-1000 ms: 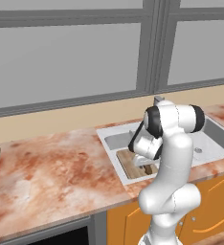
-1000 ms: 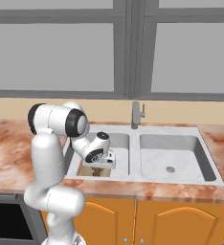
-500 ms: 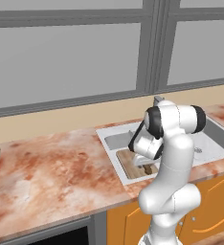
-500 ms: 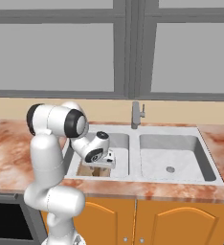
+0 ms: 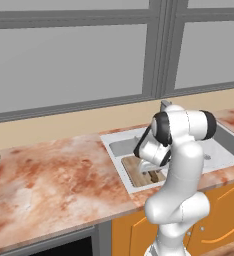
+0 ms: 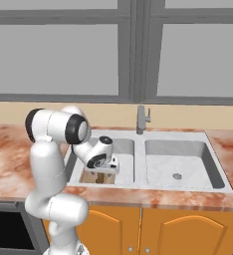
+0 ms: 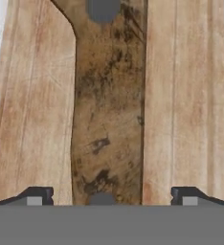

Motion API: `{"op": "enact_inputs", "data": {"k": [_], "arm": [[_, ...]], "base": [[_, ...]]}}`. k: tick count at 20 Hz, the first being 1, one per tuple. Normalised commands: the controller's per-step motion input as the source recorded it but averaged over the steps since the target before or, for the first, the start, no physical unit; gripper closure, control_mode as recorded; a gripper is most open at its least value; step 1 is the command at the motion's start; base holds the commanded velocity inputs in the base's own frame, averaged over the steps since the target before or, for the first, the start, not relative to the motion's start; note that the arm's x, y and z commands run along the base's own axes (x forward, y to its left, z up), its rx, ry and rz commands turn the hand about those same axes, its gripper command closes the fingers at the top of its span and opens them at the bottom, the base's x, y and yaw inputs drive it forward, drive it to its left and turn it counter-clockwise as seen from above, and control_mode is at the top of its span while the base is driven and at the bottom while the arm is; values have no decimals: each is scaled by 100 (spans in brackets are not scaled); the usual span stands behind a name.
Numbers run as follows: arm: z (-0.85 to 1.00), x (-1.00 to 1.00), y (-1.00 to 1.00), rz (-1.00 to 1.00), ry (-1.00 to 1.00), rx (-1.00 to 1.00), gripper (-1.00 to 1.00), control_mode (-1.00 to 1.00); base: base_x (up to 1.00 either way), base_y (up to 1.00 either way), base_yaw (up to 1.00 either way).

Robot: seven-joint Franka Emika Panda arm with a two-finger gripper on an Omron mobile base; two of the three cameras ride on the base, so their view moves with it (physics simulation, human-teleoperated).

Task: Move the cutting board and knife to the sink. Then move spray from the cabinet to the counter.

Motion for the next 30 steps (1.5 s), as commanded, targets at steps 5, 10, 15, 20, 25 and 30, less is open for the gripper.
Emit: {"op": "enact_inputs", "data": {"k": [5, 10, 15, 20, 25, 30], "arm": [[33, -12, 4, -1, -6, 1, -100, -100], [43, -23, -1, -4, -2, 2, -100, -100], [56, -17, 0, -8, 0, 0, -100, -100], [60, -8, 0, -7, 3, 0, -100, -100], [56, -17, -2, -3, 1, 0, -100, -100], [58, -23, -8, -2, 0, 0, -100, -100]], "base": [[0, 0, 0], [0, 0, 0], [0, 0, 0], [0, 0, 0], [0, 0, 0], [0, 0, 0]]}}
